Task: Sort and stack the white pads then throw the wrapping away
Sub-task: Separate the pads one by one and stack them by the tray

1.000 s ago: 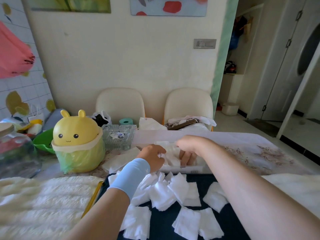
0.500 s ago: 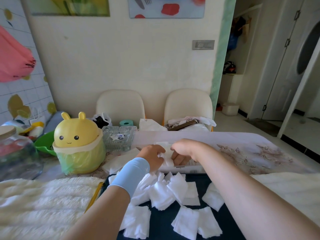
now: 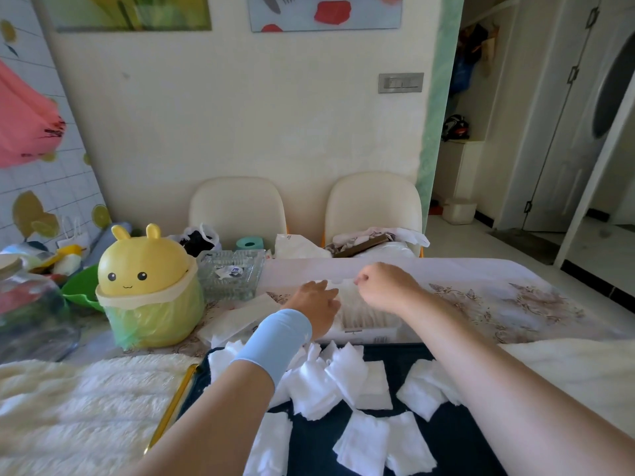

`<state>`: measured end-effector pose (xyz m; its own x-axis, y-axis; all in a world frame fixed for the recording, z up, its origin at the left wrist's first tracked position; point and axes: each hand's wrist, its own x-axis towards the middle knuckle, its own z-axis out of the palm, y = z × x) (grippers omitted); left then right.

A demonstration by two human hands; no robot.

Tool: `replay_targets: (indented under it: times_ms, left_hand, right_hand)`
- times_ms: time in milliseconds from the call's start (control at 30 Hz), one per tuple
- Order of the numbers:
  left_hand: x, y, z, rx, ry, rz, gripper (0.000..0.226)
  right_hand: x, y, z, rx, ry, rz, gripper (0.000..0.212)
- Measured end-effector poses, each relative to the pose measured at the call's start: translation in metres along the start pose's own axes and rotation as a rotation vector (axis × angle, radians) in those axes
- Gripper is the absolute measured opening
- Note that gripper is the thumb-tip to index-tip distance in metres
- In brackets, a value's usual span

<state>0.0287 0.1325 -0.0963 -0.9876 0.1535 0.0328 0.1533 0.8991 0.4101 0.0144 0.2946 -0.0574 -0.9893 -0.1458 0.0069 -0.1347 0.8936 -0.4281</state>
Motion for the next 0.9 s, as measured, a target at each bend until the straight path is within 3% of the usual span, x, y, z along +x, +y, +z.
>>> replay_targets:
  times_ms: [67, 167, 233, 367, 533, 633, 767, 900]
  left_hand:
    - [0.005, 0.004, 0.012, 0.084, -0.094, -0.038, 0.050]
    - [0.009, 0.003, 0.020, 0.257, -0.175, -0.047, 0.061]
    - [0.011, 0.000, 0.021, 0.297, -0.214, -0.032, 0.061]
    - [0.004, 0.002, 0.005, 0.186, -0.168, -0.016, 0.060]
    - [-0.021, 0.007, -0.019, -0.014, 0.038, 0.028, 0.042]
    - [-0.044, 0.008, -0.021, -0.109, 0.072, 0.029, 0.028]
    - [-0.073, 0.009, -0.017, -0.207, 0.038, -0.018, 0.025]
    - [-0.096, 0.010, -0.009, -0.322, 0.091, -0.021, 0.020]
  right_hand:
    - [-0.005, 0.005, 0.011, -0.117, -0.089, -0.120, 0.050]
    - [-0.005, 0.013, 0.030, -0.174, -0.312, -0.092, 0.059]
    - [-0.001, 0.018, 0.036, -0.229, -0.370, -0.083, 0.063]
    - [-0.008, 0.018, 0.022, -0.157, -0.311, -0.128, 0.061]
    - [-0.037, 0.011, 0.001, 0.049, 0.043, -0.244, 0.041]
    - [-0.065, 0.002, -0.004, 0.107, -0.016, -0.223, 0.023]
    - [-0.089, -0.004, 0.008, -0.053, -0.180, -0.161, 0.049]
    - [-0.099, 0.000, 0.016, 0.164, -0.138, -0.175, 0.027]
